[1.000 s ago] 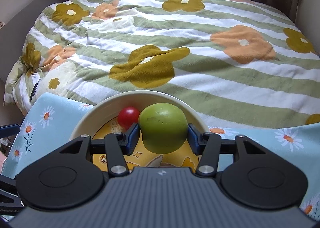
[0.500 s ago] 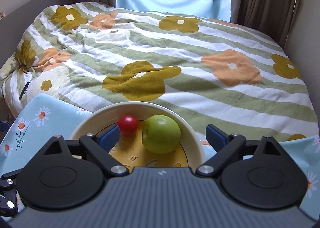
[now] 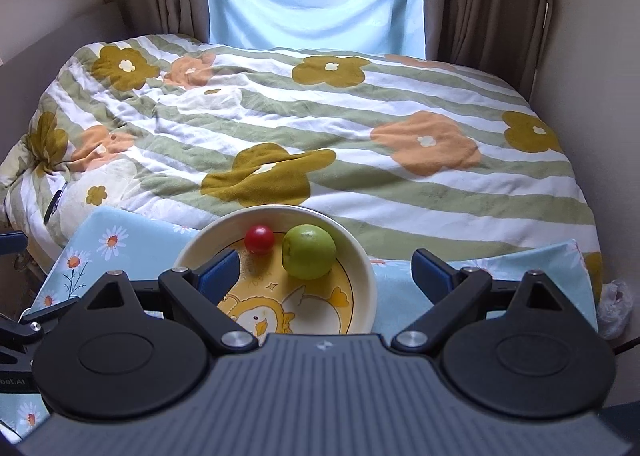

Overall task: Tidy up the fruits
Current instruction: 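Open both tools to release the fruits and withdraw from the bowl, then grasp the brown kiwi with the right tool while the left tool grasps a tangerine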

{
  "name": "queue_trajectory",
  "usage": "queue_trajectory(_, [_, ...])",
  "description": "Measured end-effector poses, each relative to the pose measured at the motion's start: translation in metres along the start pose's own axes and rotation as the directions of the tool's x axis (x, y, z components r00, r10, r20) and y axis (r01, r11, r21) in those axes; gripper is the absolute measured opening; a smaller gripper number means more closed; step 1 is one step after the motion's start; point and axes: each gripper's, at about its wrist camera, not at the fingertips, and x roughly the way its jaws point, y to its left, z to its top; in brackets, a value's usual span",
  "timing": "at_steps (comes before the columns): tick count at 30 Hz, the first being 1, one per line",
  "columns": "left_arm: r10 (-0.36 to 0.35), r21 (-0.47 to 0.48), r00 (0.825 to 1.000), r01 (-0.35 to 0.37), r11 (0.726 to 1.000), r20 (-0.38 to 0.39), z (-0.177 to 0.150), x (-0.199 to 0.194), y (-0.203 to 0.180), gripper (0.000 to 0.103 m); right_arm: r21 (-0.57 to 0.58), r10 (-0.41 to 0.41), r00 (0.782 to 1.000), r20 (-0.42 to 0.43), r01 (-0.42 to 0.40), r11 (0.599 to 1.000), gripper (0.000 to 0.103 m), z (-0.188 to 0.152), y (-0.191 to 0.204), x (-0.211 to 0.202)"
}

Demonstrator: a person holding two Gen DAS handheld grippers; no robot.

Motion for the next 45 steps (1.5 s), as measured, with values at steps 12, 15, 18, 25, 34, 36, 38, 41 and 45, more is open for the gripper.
queue_trajectory(12, [0.017, -0.017, 0.998, -0.015, 1.0, 0.068, -0.017, -0.05, -0.011, 0.097, 0.081, -0.008, 0.998, 0.068, 0.002, 0.997, 0.103, -0.039, -0.002, -0.093])
queue_trajectory(15, [0.038, -0.02, 0.997, -0.036, 0.999, 0.074, -0.024, -0.062, -0.019, 0.097, 0.088, -0.005, 0.997, 0.077, -0.001, 0.996, 0.103, -0.049, -0.008, -0.11])
queue_trajectory(18, [0.029, -0.038, 0.996, -0.026, 0.999, 0.079, -0.035, -0.071, -0.027, 0.097, 0.097, -0.014, 0.997, 0.08, 0.006, 0.995, 0.103, -0.062, -0.017, -0.124])
queue_trajectory(25, [0.014, -0.065, 0.998, -0.009, 0.998, 0.068, -0.064, -0.08, -0.057, 0.097, 0.072, 0.0, 0.998, 0.069, -0.005, 0.997, 0.103, -0.103, -0.025, -0.14])
queue_trajectory(34, [-0.02, -0.01, 0.999, 0.021, 1.0, 0.047, -0.103, -0.06, -0.093, 0.097, 0.027, 0.005, 0.999, 0.05, -0.006, 1.0, 0.103, -0.162, -0.038, -0.138])
queue_trajectory(36, [-0.04, 0.008, 0.998, 0.04, 0.999, 0.037, -0.111, -0.051, -0.099, 0.097, 0.017, 0.0, 0.999, 0.042, -0.001, 1.0, 0.103, -0.175, -0.04, -0.133])
queue_trajectory(38, [-0.047, 0.031, 0.998, 0.046, 0.998, 0.033, -0.118, -0.042, -0.103, 0.097, 0.008, -0.003, 1.0, 0.02, 0.003, 1.0, 0.103, -0.185, -0.042, -0.124])
queue_trajectory(41, [-0.051, 0.067, 0.999, 0.049, 0.997, 0.019, -0.129, -0.029, -0.108, 0.096, 0.003, 0.001, 1.0, 0.004, -0.001, 1.0, 0.103, -0.2, -0.044, -0.112])
queue_trajectory(45, [-0.061, 0.115, 0.998, 0.059, 0.992, 0.012, -0.136, -0.016, -0.114, 0.095, 0.004, 0.013, 1.0, -0.015, -0.013, 1.0, 0.103, -0.214, -0.046, -0.099])
